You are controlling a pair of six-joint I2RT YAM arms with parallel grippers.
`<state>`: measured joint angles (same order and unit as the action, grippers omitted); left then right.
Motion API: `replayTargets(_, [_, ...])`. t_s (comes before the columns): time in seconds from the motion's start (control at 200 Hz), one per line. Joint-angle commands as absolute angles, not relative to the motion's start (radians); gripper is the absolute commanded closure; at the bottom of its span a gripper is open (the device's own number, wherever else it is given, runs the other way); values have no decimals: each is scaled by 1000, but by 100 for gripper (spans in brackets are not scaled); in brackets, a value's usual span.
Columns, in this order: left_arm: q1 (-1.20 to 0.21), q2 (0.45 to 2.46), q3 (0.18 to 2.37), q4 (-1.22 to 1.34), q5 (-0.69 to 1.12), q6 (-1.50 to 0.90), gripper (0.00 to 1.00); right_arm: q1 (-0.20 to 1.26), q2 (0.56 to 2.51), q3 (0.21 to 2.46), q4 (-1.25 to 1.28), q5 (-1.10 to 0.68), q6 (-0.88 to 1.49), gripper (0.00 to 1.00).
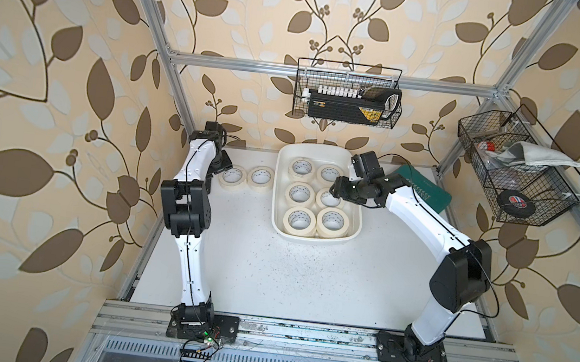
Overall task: Take out the art tape in the storage box
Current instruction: Place the art tape at the center of the board, then pick up the art tape from the storage box.
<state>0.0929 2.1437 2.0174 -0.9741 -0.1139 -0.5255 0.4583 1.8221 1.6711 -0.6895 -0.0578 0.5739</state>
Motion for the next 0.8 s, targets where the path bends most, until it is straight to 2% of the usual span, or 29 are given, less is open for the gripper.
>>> replayTargets(0.0, [101, 1989, 1912, -953, -88, -515, 37, 463, 1922, 1776, -706, -26, 581, 41])
replayTargets(0.41, [52, 1621, 1510, -891, -55, -515, 27, 485, 2228, 2114, -741, 19, 623, 42])
replayTargets(0.6, [-46, 1526, 1481, -940, -91, -518, 18, 488, 2374, 2287, -785, 25, 658, 43])
replayTargets(0.8, [-98, 1425, 1466, -953, -104, -515, 16, 484, 2436, 2330, -743, -11, 682, 44])
